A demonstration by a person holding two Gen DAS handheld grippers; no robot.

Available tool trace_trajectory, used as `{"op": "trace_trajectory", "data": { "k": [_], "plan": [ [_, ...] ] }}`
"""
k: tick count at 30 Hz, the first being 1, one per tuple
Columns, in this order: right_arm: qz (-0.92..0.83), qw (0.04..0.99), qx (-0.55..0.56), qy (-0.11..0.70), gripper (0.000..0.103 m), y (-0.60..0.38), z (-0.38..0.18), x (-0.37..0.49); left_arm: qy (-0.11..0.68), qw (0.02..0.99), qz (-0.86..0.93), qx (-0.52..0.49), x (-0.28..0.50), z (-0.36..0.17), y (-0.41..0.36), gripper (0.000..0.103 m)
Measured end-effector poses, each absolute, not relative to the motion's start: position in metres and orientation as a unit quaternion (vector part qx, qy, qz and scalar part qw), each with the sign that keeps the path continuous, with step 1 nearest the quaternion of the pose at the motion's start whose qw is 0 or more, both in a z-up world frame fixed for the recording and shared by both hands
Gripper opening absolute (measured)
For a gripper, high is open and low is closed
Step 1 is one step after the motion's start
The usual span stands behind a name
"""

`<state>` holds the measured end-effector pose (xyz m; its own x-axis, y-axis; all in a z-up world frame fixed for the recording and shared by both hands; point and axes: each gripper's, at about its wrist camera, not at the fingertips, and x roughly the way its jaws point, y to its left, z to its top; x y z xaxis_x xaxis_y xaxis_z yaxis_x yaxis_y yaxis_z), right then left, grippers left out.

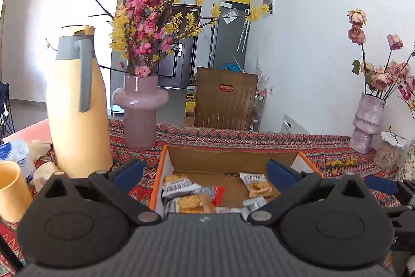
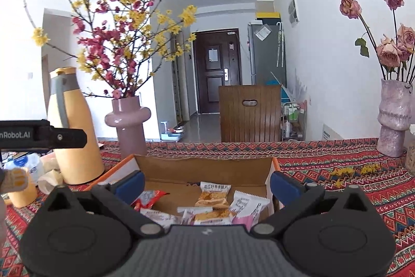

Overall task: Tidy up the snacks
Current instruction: 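Lift both open tools out of the box back over the snack pile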

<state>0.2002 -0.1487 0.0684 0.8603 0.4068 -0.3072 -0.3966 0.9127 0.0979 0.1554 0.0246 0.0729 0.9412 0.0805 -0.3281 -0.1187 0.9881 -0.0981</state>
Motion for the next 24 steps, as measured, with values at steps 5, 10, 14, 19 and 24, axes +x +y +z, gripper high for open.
{"op": "trace_trajectory", "data": {
  "k": [5, 10, 14, 19, 24],
  "plan": [
    [0.214, 0.961, 0.012, 0.177, 0.103, -0.159, 0.060, 0.179, 0.177, 0.981, 0.057, -0.052, 0.131, 0.059, 0.031, 0.103],
    [0.218, 0.957, 0.009, 0.193, 0.103, -0.167, 0.048, 0.157, 0.192, 0.978, 0.064, -0.046, 0.111, 0.043, 0.039, 0.103],
    [0.217, 0.954, 0.011, 0.208, 0.103, -0.173, 0.038, 0.143, 0.203, 0.976, 0.066, -0.043, 0.097, 0.030, 0.044, 0.103],
    [0.218, 0.949, 0.015, 0.226, 0.103, -0.182, 0.027, 0.127, 0.217, 0.974, 0.059, -0.036, 0.084, 0.009, 0.045, 0.103],
    [0.207, 0.946, 0.015, 0.250, 0.103, -0.193, 0.010, 0.116, 0.232, 0.971, 0.051, -0.019, 0.082, -0.016, 0.041, 0.103]
  ]
}}
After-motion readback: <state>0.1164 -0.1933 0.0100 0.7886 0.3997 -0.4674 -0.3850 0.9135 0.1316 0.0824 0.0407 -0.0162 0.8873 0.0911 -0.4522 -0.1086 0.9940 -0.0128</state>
